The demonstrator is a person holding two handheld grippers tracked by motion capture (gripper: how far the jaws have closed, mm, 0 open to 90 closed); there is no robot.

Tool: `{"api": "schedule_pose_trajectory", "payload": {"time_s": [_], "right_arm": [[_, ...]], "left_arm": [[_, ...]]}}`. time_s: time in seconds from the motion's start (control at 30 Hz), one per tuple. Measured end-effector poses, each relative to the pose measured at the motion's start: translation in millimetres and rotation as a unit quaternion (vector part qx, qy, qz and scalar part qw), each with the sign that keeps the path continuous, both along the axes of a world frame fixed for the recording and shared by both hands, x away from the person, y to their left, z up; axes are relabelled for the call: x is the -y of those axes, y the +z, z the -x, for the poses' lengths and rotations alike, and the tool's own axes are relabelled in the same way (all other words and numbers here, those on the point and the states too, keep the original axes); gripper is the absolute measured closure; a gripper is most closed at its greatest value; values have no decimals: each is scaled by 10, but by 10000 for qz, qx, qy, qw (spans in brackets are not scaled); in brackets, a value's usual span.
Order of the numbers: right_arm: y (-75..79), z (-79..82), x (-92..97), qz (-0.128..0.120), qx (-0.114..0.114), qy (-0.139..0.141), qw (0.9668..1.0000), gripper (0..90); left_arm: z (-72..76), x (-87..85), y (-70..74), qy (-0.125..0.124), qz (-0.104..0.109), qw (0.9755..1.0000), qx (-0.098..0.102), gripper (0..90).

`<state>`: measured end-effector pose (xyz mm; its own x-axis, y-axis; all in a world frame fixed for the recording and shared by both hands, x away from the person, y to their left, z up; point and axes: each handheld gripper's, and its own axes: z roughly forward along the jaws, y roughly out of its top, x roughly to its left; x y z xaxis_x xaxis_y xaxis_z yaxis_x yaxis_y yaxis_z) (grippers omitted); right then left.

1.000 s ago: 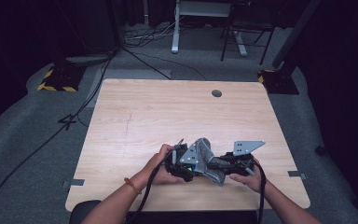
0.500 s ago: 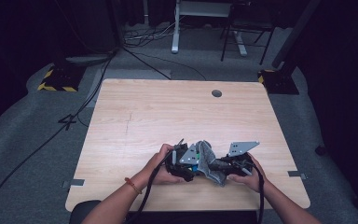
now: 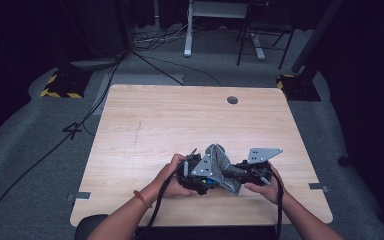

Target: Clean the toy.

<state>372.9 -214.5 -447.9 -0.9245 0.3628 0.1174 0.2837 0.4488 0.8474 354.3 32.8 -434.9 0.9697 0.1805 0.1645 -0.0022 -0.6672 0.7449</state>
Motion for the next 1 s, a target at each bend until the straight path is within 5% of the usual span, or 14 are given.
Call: {"api": "schedule_pose_trajectory", "payload": {"time_s": [0.13,0.3,0.5,0.7,0.83,1.0], "right_arm": [[-118,-80,15,214,-244,-136,9994,756],[-164,-42,1,456,-191,7,9988,756],[-66,48,34,151,22,280,9995,755],[67,101,-2,-135,217,354,9990,755],[79,89,-1,-123,268,253,9992,755],[-20,8,32,308,161,14,9994,756]], "left_arm": [[-6,-46,51,59,144,9999,63,335],[-29,-117,98,218,279,9993,146,335],[-29,-118,92,186,300,9993,95,335],[33,23,1,105,-156,9996,211,335],[17,-13,35,122,49,9998,168,335],[60,-39,123,110,248,9991,320,335]]}}
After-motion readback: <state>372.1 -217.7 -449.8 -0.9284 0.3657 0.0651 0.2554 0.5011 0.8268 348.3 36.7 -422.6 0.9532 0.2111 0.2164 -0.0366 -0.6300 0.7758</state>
